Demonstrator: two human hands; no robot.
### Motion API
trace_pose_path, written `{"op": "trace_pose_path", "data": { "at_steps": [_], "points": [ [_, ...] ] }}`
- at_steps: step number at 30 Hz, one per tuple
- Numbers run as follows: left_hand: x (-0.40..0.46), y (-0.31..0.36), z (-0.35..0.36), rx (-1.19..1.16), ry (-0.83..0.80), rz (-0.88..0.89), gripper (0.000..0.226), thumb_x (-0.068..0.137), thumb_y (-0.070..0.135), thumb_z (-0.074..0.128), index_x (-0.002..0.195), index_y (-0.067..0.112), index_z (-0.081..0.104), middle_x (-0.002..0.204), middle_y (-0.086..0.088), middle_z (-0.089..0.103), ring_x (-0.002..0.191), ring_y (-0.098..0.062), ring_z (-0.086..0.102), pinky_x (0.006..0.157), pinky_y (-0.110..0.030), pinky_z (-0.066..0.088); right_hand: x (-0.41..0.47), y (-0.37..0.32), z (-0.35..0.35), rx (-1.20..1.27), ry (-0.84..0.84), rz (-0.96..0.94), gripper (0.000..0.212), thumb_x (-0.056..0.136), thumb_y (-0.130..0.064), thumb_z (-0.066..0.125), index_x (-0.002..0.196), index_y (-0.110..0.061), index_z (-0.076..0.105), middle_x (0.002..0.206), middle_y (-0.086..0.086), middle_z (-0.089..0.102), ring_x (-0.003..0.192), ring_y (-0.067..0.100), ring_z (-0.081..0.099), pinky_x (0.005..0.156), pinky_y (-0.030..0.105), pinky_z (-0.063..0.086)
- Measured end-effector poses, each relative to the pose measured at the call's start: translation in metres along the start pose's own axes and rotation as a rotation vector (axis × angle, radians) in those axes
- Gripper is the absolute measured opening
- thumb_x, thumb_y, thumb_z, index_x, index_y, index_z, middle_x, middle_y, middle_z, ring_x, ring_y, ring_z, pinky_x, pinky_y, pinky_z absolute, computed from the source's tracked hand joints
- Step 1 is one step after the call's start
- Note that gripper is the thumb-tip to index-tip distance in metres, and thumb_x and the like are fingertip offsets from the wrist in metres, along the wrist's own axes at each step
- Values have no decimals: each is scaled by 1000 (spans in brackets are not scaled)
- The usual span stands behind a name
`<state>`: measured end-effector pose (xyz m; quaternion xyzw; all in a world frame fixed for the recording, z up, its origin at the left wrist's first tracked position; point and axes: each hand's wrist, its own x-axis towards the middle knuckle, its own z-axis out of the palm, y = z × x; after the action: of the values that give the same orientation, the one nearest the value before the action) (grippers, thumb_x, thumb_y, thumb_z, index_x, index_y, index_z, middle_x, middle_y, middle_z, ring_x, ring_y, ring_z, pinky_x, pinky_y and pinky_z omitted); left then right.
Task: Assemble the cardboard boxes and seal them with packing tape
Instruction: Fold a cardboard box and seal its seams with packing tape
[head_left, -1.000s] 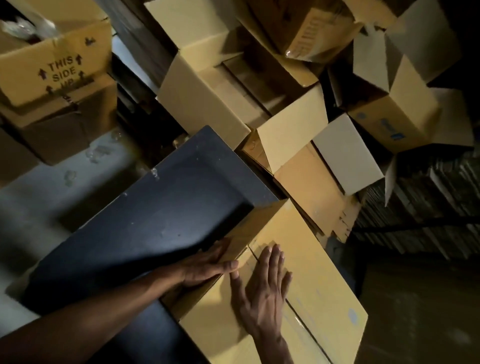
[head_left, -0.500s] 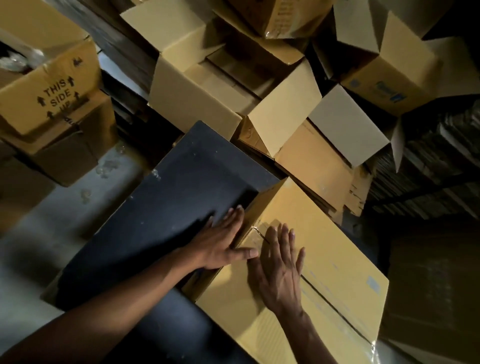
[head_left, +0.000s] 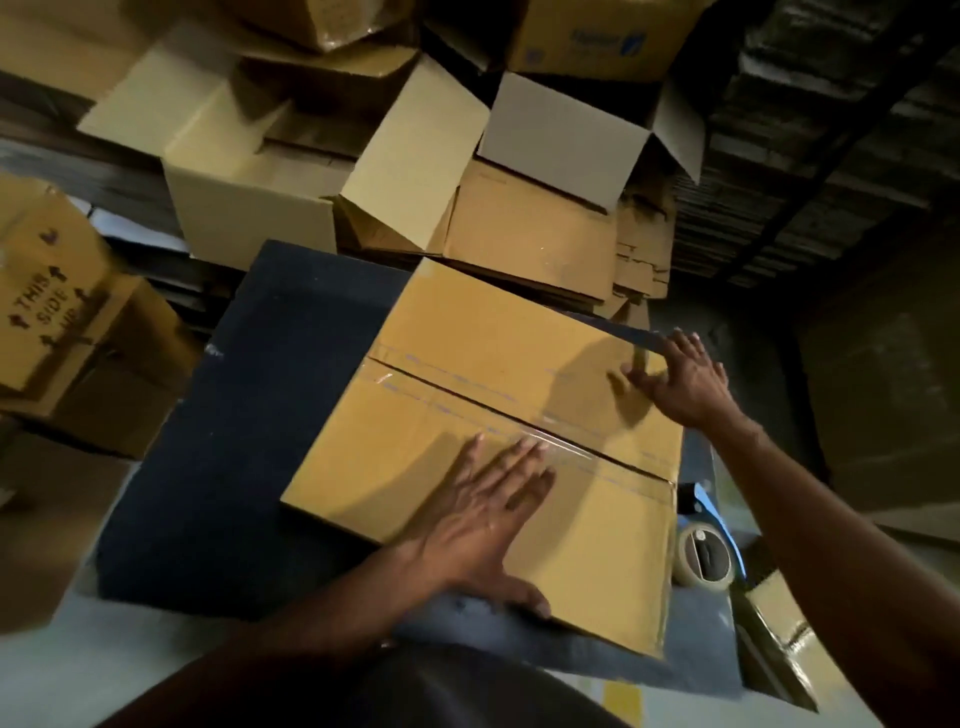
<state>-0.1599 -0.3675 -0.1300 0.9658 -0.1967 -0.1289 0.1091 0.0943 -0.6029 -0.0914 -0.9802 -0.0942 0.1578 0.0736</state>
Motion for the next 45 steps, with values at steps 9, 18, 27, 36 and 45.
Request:
{"op": "trace_pose_path", "data": {
  "at_steps": [9,18,27,36,45],
  "points": [
    [-11,-15,-20,173,-204,-204,123,69,103,37,162,39,-13,166,4,-33,154,-18,-31,125,-52,-16,-1,53,30,136,-15,9,95,85,-87,33,153,-22,33,151,20,45,143,44,34,115,58,35],
    [-14,-66,-90,100,-106,-631,69,95,47,69,156,37,38,165,5,36,143,-19,46,110,-42,45,-68,59,45,191,24,117,101,71,-96,46,129,-14,48,131,19,54,121,45,54,94,53,51],
    [50,57,19,110,115,-397,88,101,77,15,165,21,-7,172,-6,-16,159,-24,-13,128,-58,3,-113,94,88,492,183,113,81,88,-89,28,121,-25,66,114,6,72,108,31,65,92,43,53],
    [57,58,47,271,182,-390,82,104,69,17,165,14,18,173,-8,8,160,-25,9,125,-61,15,-122,183,127,363,-130,295,78,81,-24,74,152,-12,42,133,27,58,118,46,59,96,42,47],
    [58,60,50,293,246,-400,80,105,69,12,166,17,9,174,-5,3,160,-24,4,125,-61,14,-113,211,129,440,-138,256,56,92,-15,67,146,-15,53,125,20,66,107,36,66,83,35,49]
  ]
}}
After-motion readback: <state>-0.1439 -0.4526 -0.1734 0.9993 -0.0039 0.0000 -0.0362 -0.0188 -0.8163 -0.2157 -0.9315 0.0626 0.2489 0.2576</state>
